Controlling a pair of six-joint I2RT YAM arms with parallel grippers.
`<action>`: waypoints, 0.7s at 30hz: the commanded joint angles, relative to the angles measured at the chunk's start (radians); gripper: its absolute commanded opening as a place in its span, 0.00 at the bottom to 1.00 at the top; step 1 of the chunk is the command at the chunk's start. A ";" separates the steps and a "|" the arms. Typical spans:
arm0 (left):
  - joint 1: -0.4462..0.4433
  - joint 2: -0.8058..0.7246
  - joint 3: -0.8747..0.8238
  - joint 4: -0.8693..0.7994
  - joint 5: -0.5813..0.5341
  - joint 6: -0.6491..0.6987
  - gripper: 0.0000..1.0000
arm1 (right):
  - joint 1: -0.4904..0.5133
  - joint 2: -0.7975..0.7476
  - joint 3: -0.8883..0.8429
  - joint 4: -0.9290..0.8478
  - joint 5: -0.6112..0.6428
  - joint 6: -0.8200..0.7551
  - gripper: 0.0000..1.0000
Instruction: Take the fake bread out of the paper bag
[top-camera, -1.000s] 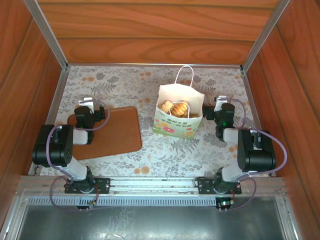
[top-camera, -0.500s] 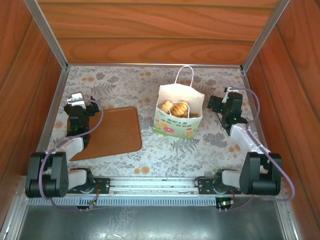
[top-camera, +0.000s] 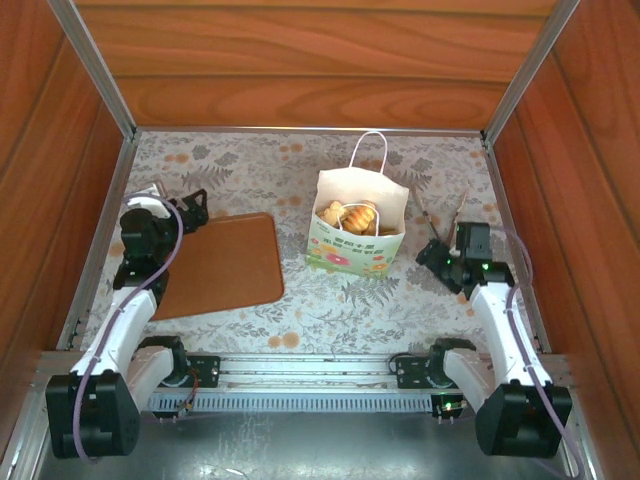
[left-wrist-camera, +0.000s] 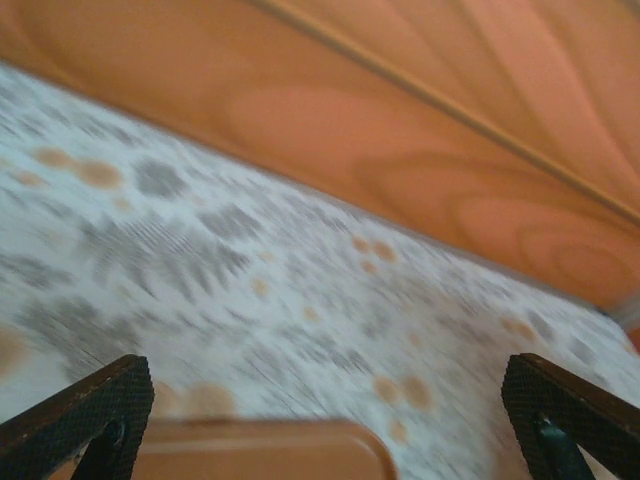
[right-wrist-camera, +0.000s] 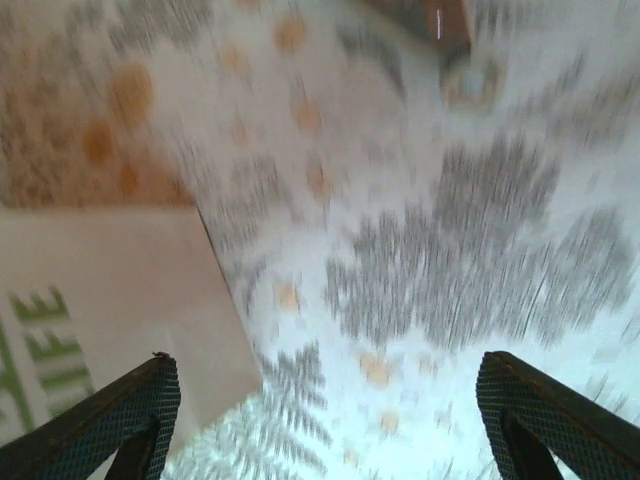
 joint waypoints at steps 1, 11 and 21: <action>-0.050 0.022 0.042 -0.093 0.205 -0.055 0.94 | -0.008 -0.054 -0.131 0.011 -0.259 0.088 0.77; -0.182 0.094 0.130 -0.195 0.156 0.053 0.94 | -0.007 0.012 -0.262 0.309 -0.530 0.067 0.69; -0.191 0.046 0.147 -0.232 0.122 0.077 0.94 | 0.008 0.191 -0.245 0.525 -0.601 0.054 0.67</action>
